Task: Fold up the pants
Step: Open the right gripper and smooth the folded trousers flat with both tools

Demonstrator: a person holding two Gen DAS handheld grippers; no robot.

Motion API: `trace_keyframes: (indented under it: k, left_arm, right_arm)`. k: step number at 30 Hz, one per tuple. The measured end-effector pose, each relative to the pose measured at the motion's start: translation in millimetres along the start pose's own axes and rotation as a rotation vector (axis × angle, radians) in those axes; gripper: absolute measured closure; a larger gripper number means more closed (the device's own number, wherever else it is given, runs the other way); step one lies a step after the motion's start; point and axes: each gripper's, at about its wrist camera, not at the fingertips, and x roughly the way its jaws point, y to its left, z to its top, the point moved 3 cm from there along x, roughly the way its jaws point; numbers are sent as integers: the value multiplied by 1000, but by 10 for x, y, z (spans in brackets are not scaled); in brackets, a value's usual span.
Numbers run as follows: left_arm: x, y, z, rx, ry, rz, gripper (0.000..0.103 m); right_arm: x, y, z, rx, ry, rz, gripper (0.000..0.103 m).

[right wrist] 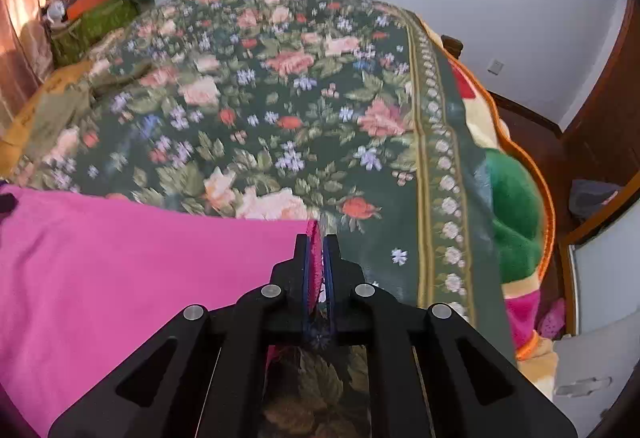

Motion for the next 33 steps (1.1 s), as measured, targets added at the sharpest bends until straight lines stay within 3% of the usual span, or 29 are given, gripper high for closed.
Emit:
trace_keyframes:
  k: [2,4,11,12,14,19,25,29,33]
  left_arm:
    - [-94,-10,22,29,-12,32,52]
    - [-180,-29,54,53,-20,44,51]
    - [-460,-82,195,-15,-58,-115,27]
    - [-468,-101,214,-21,-61,-121,19]
    - [-443,-127,239,-23,-58,-105,17]
    - [-250,-211,163,-1,22,-112,16]
    - [32,-367,-75,72,130,-104,16]
    - [34,-387,-215,115,107,-55,7]
    - [-9,-307,-315,76,120,-90,6]
  right_arm:
    - [-117,-24,40,35,-25,25,94]
    - [-232,19,82,55,-40,73,84]
    - [-493,616,153,-27,-82,224,45]
    - [-507,715,150,-34,-81,247,37]
    - [-498,860,126,-42,-70,286,30]
    - [-264,1154,14,-53,47,354,27]
    - [107,1359,-258,-81,255,384,27]
    - [86,1279,-369,-55,279,413,23]
    - [-24,1185,-490,-69,289,419,20]
